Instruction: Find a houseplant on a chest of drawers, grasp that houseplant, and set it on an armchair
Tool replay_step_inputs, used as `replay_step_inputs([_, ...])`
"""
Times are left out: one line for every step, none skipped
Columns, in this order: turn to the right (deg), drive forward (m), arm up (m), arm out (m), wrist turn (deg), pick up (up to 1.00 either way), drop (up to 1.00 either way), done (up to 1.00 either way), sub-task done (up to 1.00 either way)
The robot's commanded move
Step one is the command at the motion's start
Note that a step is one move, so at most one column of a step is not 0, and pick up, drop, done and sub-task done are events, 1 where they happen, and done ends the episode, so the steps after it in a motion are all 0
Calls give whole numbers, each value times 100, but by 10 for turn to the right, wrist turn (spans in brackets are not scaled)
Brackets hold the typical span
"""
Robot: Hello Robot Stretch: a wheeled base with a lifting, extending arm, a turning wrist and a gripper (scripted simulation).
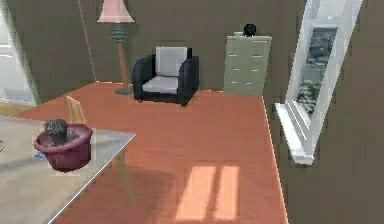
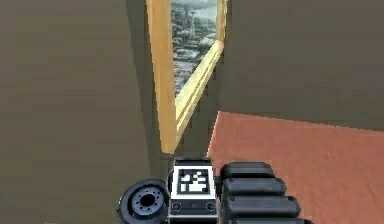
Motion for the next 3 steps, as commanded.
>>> replay_step_inputs([0,100,0,0,0,0,0,0,0])
replay_step_inputs([60,0,0,0,0,0,0,0,0])
replay_step_inputs([0,35,0,0,0,0,0,0,0])
